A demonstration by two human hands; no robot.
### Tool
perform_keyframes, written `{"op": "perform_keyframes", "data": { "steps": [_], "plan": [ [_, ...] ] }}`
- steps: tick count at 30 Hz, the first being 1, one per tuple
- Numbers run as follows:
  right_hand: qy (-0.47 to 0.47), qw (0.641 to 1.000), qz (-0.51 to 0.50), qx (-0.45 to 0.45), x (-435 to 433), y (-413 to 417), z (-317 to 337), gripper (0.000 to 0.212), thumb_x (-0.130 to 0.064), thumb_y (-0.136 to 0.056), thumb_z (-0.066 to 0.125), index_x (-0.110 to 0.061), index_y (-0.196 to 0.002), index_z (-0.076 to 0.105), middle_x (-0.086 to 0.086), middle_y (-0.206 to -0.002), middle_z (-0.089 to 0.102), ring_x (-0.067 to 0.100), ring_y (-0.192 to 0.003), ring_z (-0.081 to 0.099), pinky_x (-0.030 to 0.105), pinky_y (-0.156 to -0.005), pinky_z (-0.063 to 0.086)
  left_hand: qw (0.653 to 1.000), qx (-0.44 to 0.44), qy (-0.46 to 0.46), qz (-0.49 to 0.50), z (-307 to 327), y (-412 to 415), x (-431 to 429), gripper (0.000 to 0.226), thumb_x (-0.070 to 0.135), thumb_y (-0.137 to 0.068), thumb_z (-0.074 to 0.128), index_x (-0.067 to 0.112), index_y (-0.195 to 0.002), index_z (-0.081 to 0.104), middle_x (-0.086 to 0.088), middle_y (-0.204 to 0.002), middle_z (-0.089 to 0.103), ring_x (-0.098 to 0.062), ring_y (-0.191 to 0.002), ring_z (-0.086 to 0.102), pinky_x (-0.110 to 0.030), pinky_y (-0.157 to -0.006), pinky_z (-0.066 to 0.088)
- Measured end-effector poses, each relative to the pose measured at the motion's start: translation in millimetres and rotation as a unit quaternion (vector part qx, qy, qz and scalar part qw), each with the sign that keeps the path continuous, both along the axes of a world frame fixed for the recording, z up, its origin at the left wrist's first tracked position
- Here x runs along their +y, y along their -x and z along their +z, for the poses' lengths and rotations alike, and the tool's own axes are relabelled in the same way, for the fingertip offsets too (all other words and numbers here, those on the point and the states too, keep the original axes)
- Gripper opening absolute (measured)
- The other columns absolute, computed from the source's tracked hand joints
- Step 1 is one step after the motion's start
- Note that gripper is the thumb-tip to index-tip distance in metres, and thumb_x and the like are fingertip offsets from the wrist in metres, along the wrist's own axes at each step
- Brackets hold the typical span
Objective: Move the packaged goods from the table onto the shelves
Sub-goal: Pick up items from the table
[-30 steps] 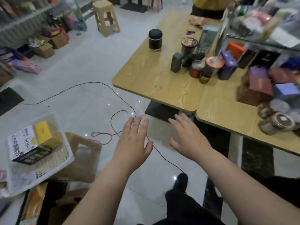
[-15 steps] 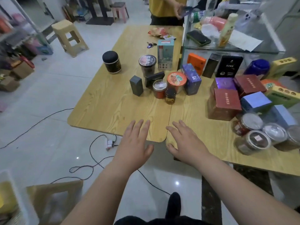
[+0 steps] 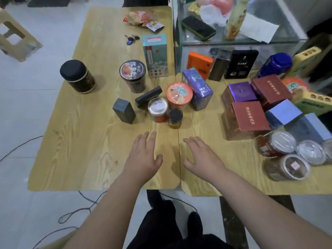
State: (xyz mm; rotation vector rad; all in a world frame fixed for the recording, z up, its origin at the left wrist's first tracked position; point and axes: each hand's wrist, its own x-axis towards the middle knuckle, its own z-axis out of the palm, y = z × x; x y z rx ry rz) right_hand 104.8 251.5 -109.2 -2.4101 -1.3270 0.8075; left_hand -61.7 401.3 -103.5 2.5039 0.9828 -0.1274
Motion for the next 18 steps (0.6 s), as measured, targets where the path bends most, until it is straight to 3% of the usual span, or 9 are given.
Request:
{"op": "perform_keyframes", "data": {
  "steps": [3, 7, 9, 12, 15, 18],
  "plan": [
    [0.001, 0.997, -0.078, 0.025, 37.7, -21.7, -5.7, 0.077, -0.034, -0.092, 0.064, -0.021, -0.157, 0.025, 0.003, -0.158, 0.031, 0.019, -0.144, 0.033, 0.029, -0.114, 0.031, 1.0, 0.011, -0.005, -0.003, -11.5, -41.3, 50.4, 0.088, 0.039, -0.095, 0.059, 0.022, -0.161, 0.004, -0.011, -0.166, 0.01, -0.03, -0.152, 0.012, -0.042, -0.124, 0.021],
    [-0.011, 0.977, -0.195, 0.084, 88.1, -47.3, -28.4, 0.092, -0.033, -0.084, 0.075, -0.025, -0.158, 0.021, 0.005, -0.157, 0.033, 0.019, -0.141, 0.038, 0.029, -0.109, 0.035, 0.997, 0.069, -0.011, -0.044, -26.1, -94.8, 98.4, 0.089, 0.037, -0.094, 0.06, 0.027, -0.16, 0.0, -0.012, -0.167, -0.003, -0.035, -0.153, 0.005, -0.046, -0.123, 0.022],
    [-0.033, 0.966, -0.229, 0.112, 105.8, -54.2, -43.7, 0.097, -0.031, -0.079, 0.082, -0.026, -0.157, 0.024, 0.006, -0.154, 0.036, 0.019, -0.141, 0.037, 0.023, -0.107, 0.031, 0.993, 0.096, -0.001, -0.063, -33.6, -112.4, 111.8, 0.082, 0.035, -0.093, 0.06, 0.029, -0.157, 0.009, -0.014, -0.167, -0.005, -0.038, -0.152, 0.005, -0.048, -0.119, 0.028],
    [-0.077, 0.959, -0.24, 0.133, 123.1, -60.0, -65.2, 0.087, -0.022, -0.073, 0.087, -0.025, -0.148, 0.041, 0.001, -0.138, 0.049, 0.02, -0.134, 0.042, 0.021, -0.102, 0.032, 0.994, 0.087, 0.012, -0.061, -43.4, -131.6, 121.2, 0.065, 0.032, -0.092, 0.062, 0.027, -0.146, 0.026, -0.017, -0.164, -0.005, -0.043, -0.149, 0.007, -0.047, -0.113, 0.033],
    [-0.104, 0.954, -0.243, 0.144, 126.9, -67.1, -81.9, 0.075, -0.018, -0.07, 0.087, -0.025, -0.135, 0.051, -0.006, -0.126, 0.057, 0.019, -0.121, 0.054, 0.027, -0.1, 0.042, 0.997, 0.058, 0.004, -0.055, -52.4, -143.3, 125.3, 0.055, 0.032, -0.09, 0.065, 0.02, -0.136, 0.038, -0.019, -0.157, 0.008, -0.041, -0.141, 0.022, -0.044, -0.107, 0.038],
    [-0.089, 0.958, -0.224, 0.156, 113.8, -72.2, -84.6, 0.071, -0.022, -0.068, 0.088, -0.027, -0.127, 0.049, -0.008, -0.119, 0.063, 0.013, -0.108, 0.058, 0.024, -0.091, 0.044, 0.998, 0.031, 0.023, -0.044, -58.5, -129.6, 119.8, 0.059, 0.036, -0.081, 0.074, 0.017, -0.129, 0.044, -0.013, -0.15, 0.017, -0.034, -0.13, 0.036, -0.042, -0.099, 0.045]
  ]
}}
